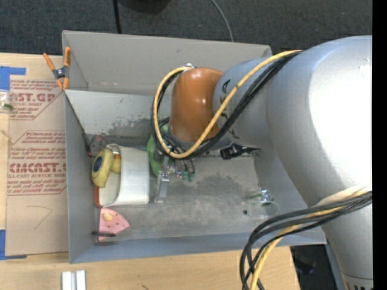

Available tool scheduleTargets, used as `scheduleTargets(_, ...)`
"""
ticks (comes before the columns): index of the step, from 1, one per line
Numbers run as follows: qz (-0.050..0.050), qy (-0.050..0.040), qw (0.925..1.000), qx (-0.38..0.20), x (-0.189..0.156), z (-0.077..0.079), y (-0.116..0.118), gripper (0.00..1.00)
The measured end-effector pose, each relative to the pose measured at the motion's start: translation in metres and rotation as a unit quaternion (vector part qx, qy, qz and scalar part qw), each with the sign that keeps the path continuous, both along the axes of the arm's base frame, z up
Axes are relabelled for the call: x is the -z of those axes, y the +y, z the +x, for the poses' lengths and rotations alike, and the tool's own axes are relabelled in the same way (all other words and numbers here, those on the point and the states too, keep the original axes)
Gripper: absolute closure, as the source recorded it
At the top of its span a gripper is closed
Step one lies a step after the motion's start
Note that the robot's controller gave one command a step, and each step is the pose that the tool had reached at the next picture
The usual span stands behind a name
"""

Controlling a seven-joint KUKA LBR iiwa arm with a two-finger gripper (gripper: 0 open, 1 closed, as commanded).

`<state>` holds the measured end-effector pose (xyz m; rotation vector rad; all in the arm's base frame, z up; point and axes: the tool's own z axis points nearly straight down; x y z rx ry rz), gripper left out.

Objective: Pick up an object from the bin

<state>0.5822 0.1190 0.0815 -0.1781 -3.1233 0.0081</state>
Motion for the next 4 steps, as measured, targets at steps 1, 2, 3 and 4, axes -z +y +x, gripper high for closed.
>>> scheduleTargets(1,-0.002,-0.0112,0.9966,-0.082,0.006,0.008,0.022,0.00)
scheduleTargets(2,-0.011,0.0043,0.9998,-0.017,0.013,-0.005,0.029,1.00)
scheduleTargets(3,-0.011,0.0043,0.9998,-0.017,0.013,-0.005,0.029,1.00)
scheduleTargets(4,-0.009,0.0070,0.9999,-0.009,-0.034,-0.007,0.033,1.00)
